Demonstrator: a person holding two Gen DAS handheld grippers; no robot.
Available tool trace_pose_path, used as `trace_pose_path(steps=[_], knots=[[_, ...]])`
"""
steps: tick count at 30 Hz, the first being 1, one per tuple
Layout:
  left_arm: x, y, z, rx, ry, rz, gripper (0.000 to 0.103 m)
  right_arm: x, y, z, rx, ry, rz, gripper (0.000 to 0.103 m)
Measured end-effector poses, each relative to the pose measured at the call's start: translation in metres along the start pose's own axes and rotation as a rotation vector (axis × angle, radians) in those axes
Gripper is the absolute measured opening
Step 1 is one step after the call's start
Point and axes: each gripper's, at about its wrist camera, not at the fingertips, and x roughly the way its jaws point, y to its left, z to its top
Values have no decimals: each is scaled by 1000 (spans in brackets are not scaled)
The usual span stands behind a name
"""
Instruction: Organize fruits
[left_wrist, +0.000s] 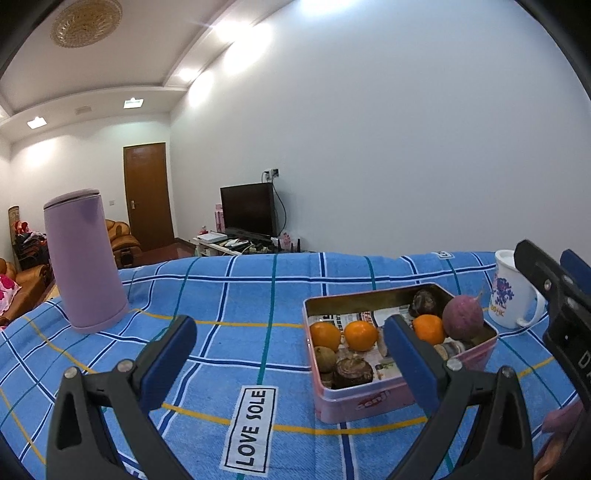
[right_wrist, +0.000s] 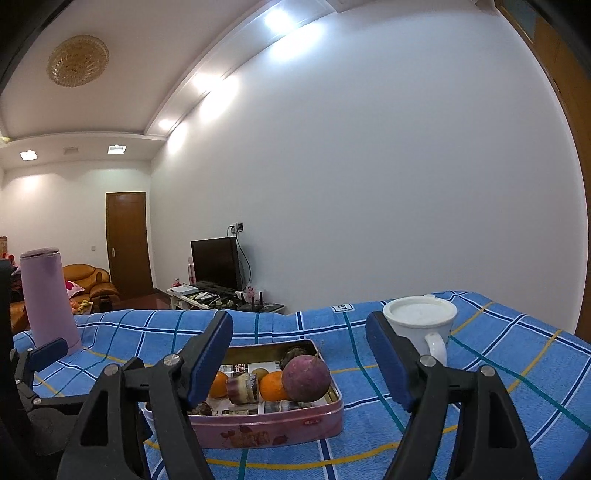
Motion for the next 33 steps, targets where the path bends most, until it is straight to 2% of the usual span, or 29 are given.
trace_pose_path(steps=[33], knots=[[-1,1,0,-6,5,2,103,1,-1,1,-6,10,-8,77]])
